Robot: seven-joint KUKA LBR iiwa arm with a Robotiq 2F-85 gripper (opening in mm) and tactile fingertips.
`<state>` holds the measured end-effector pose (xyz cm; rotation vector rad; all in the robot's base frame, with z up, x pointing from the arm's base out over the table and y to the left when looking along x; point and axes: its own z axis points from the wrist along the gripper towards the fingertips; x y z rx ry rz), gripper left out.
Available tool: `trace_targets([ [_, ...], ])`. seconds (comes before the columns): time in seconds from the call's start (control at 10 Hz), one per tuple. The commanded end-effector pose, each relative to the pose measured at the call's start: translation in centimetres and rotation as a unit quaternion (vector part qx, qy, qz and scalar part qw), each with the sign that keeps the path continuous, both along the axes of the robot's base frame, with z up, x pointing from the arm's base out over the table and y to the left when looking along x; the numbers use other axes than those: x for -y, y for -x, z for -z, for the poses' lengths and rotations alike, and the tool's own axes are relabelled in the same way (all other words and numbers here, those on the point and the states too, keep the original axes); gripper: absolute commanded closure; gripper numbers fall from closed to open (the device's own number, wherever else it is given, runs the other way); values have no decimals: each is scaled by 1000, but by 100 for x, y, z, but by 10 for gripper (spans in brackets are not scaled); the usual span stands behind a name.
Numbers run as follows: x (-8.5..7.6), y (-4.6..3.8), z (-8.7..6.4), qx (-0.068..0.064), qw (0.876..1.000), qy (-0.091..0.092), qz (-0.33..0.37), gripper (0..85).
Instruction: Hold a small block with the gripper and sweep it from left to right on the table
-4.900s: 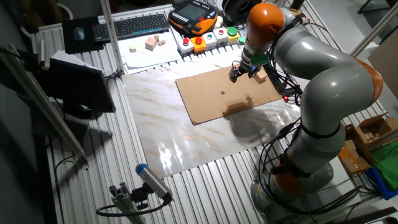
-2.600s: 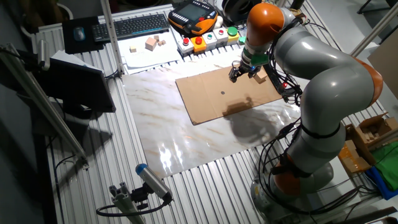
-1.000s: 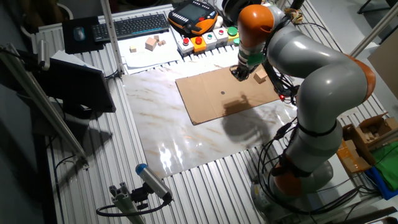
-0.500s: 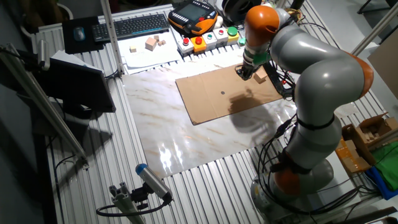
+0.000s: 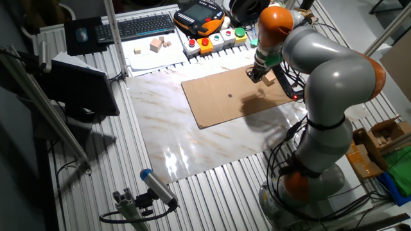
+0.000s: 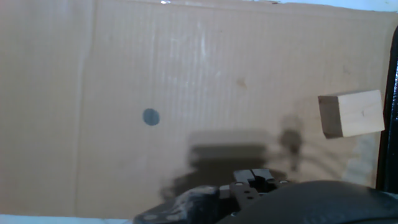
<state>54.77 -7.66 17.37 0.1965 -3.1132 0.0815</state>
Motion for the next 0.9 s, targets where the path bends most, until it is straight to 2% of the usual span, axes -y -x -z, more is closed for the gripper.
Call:
trace_targets([
  [0.0, 41, 2, 38, 1, 1000, -2, -1, 843],
  [0.2, 138, 10, 143, 7, 1000, -3, -3, 843],
  [0.6, 352, -25, 268, 8, 1000, -9, -7, 843],
  [0.8, 455, -5, 333, 15, 1000, -6, -1, 843],
])
